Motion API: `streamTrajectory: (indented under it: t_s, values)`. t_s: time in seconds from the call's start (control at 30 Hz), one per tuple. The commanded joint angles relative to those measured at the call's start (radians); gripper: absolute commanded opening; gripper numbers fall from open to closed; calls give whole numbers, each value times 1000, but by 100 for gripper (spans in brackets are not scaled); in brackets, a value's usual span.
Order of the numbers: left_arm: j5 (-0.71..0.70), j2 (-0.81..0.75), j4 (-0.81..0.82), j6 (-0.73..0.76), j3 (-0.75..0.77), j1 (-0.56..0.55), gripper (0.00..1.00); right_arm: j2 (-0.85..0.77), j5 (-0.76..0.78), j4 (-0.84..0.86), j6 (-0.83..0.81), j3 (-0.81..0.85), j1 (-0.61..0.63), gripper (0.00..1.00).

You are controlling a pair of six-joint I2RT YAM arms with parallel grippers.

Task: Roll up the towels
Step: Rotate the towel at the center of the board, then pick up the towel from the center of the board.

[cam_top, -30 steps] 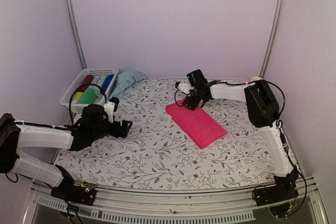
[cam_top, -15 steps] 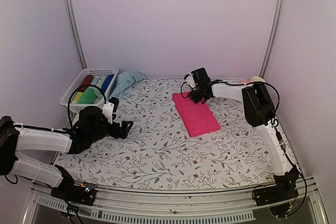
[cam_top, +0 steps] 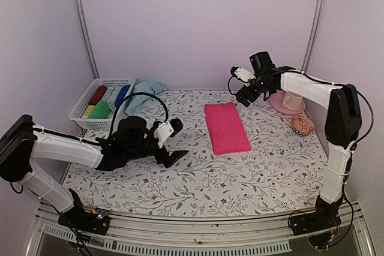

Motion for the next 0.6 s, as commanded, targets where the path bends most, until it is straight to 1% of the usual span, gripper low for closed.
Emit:
streamTrajectory:
  t_s: [0.0, 0.1, 0.27, 0.4, 0.57]
  values:
    - [55, 126, -77, 275, 156, -69, 97, -278, -192, -41, -109, -237, 1, 99]
    - [58, 241, -137, 401, 272, -100, 92, -461, -253, -40, -147, -394, -1, 99]
    - [49, 420, -218, 573, 443, -132, 80, -660, -347, -2, -161, -583, -5, 99]
    - [20, 560, -304, 670, 557, -143, 74, -748, -395, 31, -171, -670, -10, 99]
    - [-9, 631, -336, 722, 614, -145, 71, -780, -412, 70, -163, -742, -23, 99]
